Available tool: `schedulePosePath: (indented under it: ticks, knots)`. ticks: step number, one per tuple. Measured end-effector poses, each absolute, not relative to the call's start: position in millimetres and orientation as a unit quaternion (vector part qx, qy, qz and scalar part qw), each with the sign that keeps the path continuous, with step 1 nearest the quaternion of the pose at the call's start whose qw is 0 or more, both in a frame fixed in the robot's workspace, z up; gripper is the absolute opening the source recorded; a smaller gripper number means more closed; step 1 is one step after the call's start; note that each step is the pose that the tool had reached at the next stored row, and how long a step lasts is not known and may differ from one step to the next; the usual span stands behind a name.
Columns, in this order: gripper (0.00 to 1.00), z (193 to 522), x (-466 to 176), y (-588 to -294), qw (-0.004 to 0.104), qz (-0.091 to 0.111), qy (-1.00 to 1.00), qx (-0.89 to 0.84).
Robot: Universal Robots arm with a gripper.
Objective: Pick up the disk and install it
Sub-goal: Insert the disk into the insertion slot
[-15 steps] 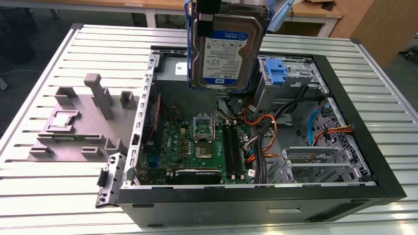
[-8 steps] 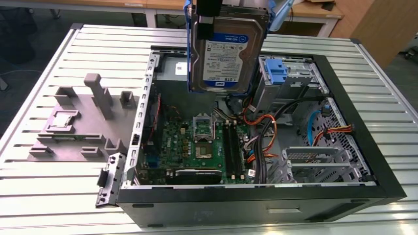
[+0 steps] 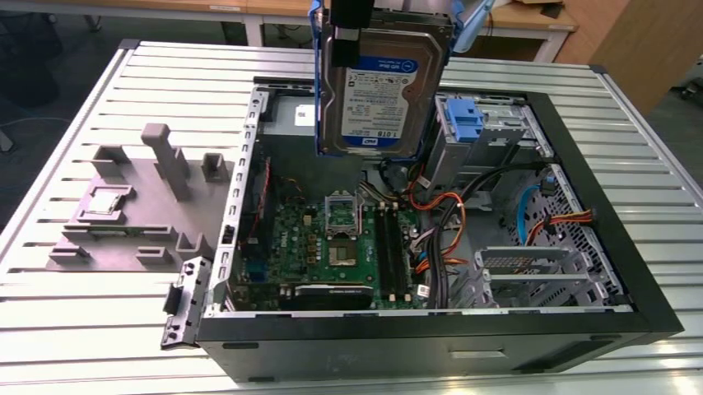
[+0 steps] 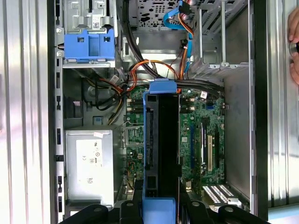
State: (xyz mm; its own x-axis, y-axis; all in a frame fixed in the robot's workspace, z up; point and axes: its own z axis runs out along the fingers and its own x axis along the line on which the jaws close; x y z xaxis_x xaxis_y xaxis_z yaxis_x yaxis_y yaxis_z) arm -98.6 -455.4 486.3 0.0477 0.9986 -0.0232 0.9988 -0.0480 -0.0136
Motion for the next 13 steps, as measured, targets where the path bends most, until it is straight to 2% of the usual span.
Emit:
schedulePosePath:
  ticks: [13]
  knots:
    - [0.37,486,-99,-472,0.007,-0.016,0.69,0.724]
